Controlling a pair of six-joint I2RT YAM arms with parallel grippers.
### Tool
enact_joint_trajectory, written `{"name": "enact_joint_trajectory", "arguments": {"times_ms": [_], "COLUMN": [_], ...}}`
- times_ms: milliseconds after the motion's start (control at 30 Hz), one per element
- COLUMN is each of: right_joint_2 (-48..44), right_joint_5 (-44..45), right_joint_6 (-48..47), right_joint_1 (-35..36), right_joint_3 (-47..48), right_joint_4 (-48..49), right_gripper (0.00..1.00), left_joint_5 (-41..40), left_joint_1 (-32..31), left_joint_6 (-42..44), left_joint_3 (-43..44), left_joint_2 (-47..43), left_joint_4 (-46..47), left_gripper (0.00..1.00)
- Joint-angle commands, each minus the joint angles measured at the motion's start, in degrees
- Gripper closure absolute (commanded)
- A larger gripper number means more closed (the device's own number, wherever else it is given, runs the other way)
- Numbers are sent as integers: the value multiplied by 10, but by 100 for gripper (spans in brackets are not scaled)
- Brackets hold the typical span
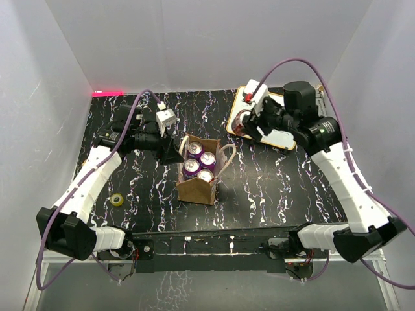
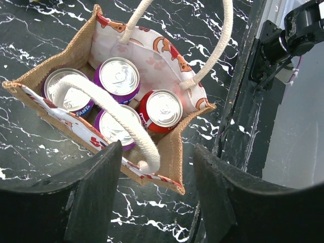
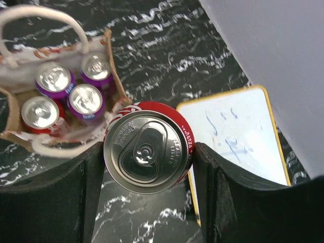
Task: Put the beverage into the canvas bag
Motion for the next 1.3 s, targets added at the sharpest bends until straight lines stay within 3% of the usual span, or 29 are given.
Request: {"name": "enact_joint_trajectory", "arguments": {"times_ms": [0,233,367,633,1100,1267], "right_joint_2": [25,89,121,173,186,185], "right_joint_5": [-50,-99,-139,-187,-195,-198], "right_joint_6": [3,20,41,64,65,70], "right_joint_1": [39,114,148,180,203,205], "right_joint_3": [68,81,73,46,-3,-22], "right_joint_4": [58,84,106,149,153,157], "right_gripper": [92,92,92,92,92,92], "left_joint_5": [38,47,51,43,44,48], "left_joint_1": [0,0,-1,1,3,3], "left_joint_6": [1,-3,8,14,5,10], "left_joint_3": [-2,-3,-28,-51,-54,-56], "left_joint_2": [3,7,-9,-21,-18,-19], "left_joint_4": [6,7,16,24,28,27], "left_gripper": [48,65,68,73,100,100]}}
